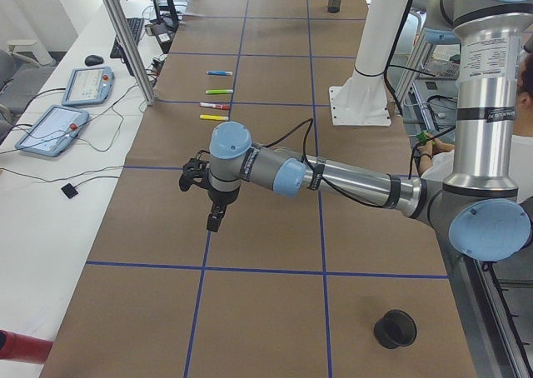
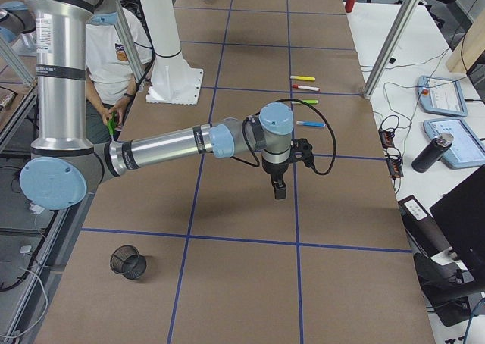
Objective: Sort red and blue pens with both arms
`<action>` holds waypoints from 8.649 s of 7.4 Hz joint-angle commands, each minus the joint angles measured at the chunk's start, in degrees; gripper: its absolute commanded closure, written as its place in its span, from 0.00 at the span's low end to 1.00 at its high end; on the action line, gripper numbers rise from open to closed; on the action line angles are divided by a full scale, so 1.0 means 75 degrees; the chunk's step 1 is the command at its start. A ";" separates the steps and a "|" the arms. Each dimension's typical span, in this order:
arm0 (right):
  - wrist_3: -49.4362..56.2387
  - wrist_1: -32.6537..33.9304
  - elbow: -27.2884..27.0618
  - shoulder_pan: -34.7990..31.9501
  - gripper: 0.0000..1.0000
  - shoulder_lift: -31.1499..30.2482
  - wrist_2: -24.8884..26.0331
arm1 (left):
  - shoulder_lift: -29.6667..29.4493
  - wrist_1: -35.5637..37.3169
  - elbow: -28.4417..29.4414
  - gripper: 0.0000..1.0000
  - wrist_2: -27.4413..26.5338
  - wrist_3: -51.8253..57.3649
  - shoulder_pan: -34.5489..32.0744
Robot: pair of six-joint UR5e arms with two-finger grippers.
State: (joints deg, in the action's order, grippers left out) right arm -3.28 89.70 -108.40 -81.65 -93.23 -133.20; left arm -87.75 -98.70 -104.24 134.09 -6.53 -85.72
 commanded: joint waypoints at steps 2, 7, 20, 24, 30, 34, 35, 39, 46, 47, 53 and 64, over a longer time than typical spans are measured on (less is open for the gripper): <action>-0.0009 0.0005 -0.0508 -0.0012 0.00 -0.0423 -0.0321 | 0.0436 -0.0036 -0.0256 0.00 0.0707 -0.0043 -0.0020; 0.0026 -0.0530 -0.0277 0.0000 0.00 -0.0541 -0.0309 | 0.0075 -0.0083 -0.0398 0.05 0.0848 -0.0923 0.0543; -0.0500 -0.1238 0.0052 0.0199 0.00 -0.0530 -0.0579 | -0.6200 0.2502 0.2310 0.05 -0.1121 -0.2863 0.4760; -0.0676 -0.1249 0.0040 0.0246 0.00 -0.0530 -0.0591 | -0.9481 0.0411 0.7375 0.05 -0.2062 -0.3770 0.5522; -0.0723 -0.1249 0.0040 0.0246 0.00 -0.0530 -0.0591 | -0.9932 -0.2812 0.9549 0.21 -0.3030 -0.4590 0.5699; -0.0723 -0.1249 0.0040 0.0246 0.00 -0.0577 -0.0614 | -0.9991 -0.3176 0.9820 0.34 -0.3313 -0.4941 0.5922; -0.0723 -0.1249 0.0040 0.0246 0.00 -0.0577 -0.0614 | -1.0003 -0.3176 0.9832 0.48 -0.3313 -0.4942 0.5933; -0.0723 -0.1249 0.0040 0.0246 0.00 -0.0566 -0.0614 | -1.0003 -0.3469 1.0054 0.51 -0.3477 -0.5000 0.6004; -0.0723 -0.1249 0.0040 0.0246 0.00 -0.0531 -0.0614 | -1.0142 -0.3469 0.9985 1.00 -0.3477 -0.5385 0.5981; -0.0723 -0.1249 0.0040 0.0246 0.00 -0.0507 -0.0603 | -1.0167 -0.3446 0.9775 1.00 -0.3453 -0.5700 0.5946; -0.0980 -0.1249 0.0075 0.0328 0.00 -0.0332 -0.0556 | -0.5026 -0.2485 0.2967 1.00 -0.2776 -0.6907 0.5116; -0.3014 -0.1238 0.0321 0.1296 0.00 0.0942 0.0471 | 0.2986 -0.8685 0.1253 1.00 -0.1531 -0.5035 0.0360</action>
State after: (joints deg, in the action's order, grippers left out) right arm -19.39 80.44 -106.05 -75.42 -89.39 -133.22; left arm -72.24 -155.31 -95.01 122.43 -44.46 -78.45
